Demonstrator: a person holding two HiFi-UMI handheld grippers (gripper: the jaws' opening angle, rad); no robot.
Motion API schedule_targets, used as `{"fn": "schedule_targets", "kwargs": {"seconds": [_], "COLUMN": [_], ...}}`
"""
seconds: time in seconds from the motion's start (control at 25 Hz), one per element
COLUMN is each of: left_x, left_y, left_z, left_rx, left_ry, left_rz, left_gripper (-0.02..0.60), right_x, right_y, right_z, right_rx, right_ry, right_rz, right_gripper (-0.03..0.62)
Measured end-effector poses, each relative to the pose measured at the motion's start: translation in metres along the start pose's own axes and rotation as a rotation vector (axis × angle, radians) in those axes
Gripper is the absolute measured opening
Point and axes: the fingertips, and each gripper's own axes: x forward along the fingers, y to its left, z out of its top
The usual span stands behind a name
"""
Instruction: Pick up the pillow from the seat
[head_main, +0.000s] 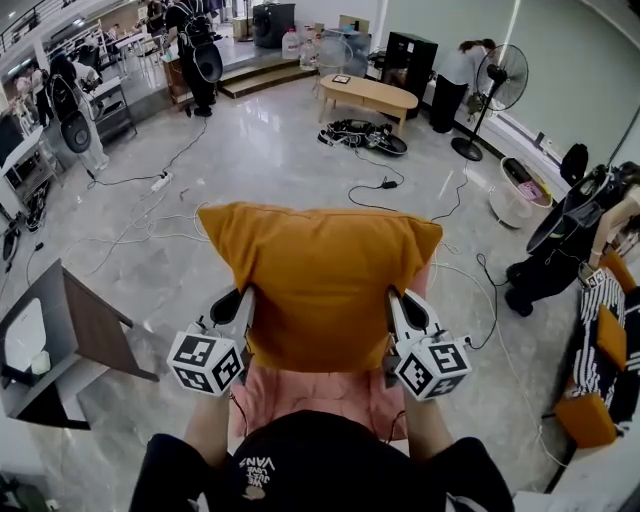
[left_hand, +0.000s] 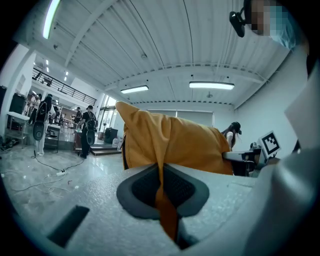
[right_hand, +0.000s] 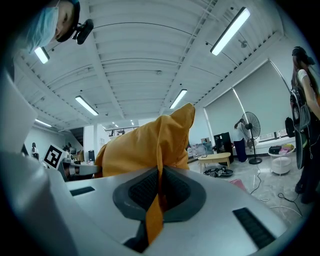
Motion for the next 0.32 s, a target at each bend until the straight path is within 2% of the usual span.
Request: {"fn": "schedule_targets", "kwargs": {"seconds": [0.32], "left_x": [-0.0002], "left_y": [-0.0039], "left_z": [-0.0058], "left_rx": [-0.008], "left_ry": [0.012], "left_rz": [0.000], "left_gripper": [0.023], "right_x": [-0.0038], "right_y": [-0.0031], "right_z": [-0.0042], "right_rx": [0.005], "right_ry": [0.013], "right_rz": [-0.006], "right_gripper": [0.015]}}
